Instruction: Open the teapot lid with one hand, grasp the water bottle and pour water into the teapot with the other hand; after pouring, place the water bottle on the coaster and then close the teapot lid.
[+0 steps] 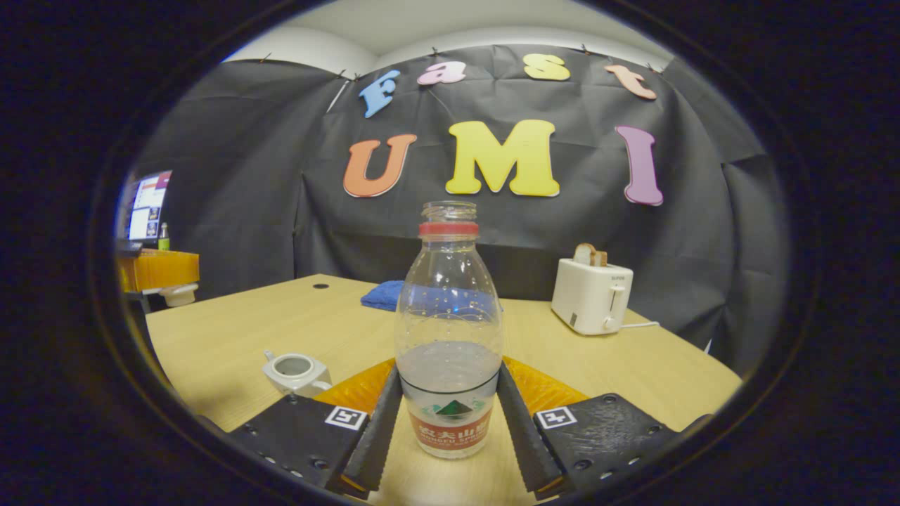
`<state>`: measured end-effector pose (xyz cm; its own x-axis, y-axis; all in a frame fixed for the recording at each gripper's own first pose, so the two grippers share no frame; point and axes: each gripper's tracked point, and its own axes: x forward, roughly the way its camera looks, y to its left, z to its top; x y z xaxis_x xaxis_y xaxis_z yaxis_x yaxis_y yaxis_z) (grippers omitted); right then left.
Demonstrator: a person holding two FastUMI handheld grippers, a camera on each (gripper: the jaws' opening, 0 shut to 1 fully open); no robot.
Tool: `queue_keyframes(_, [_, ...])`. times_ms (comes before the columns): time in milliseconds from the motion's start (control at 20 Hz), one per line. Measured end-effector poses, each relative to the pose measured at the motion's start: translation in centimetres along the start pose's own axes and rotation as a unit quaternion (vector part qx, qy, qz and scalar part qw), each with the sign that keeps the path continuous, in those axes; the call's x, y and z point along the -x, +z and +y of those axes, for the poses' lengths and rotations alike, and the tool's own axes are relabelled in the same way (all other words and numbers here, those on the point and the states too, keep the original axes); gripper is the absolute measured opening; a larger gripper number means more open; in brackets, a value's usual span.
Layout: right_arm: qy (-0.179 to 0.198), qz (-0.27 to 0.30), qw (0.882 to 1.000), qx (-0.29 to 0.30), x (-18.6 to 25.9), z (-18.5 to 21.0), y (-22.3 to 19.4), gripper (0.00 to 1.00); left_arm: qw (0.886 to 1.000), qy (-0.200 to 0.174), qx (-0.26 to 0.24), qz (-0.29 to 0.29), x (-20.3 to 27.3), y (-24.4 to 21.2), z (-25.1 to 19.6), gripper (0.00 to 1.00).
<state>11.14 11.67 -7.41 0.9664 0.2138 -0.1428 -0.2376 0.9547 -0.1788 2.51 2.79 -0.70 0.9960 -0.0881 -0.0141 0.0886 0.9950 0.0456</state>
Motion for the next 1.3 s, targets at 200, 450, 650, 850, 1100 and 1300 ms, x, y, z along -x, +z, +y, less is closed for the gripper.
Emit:
queue_keyframes(200, [-0.02, -0.003, 0.991, 0.134, -0.3, 1.2, 0.9, 0.71, 1.0, 0.007, 0.012, -0.01, 0.9, 1.1, 2.1, 0.03])
queue_keyframes(450, [-0.045, 0.016, 0.949, 0.312, -1.9, 2.2, -0.2, 0.71, 1.0, 0.008, 0.013, -0.007, 1.3, 1.2, 3.6, 0.03])
queue_keyframes(650, [-0.09, -0.003, 0.882, 0.462, -2.1, 1.8, 0.5, 0.72, 1.0, 0.012, 0.011, 0.003, 1.2, 0.5, 4.5, 0.03])
queue_keyframes(850, [-0.084, -0.003, 0.845, 0.528, -2.3, 2.9, 0.0, 0.71, 1.0, 0.014, 0.014, 0.009, 1.0, 0.2, 5.2, 0.03])
queue_keyframes(1100, [-0.079, -0.006, 0.784, 0.615, -2.8, 3.1, 0.2, 0.72, 1.0, 0.013, 0.014, 0.015, 1.0, -0.2, 5.7, 0.03])
queue_keyframes(1300, [-0.076, -0.005, 0.729, 0.68, -3.1, 3.4, 0.7, 0.71, 1.0, 0.01, 0.015, 0.019, 1.0, -0.4, 5.6, 0.03])
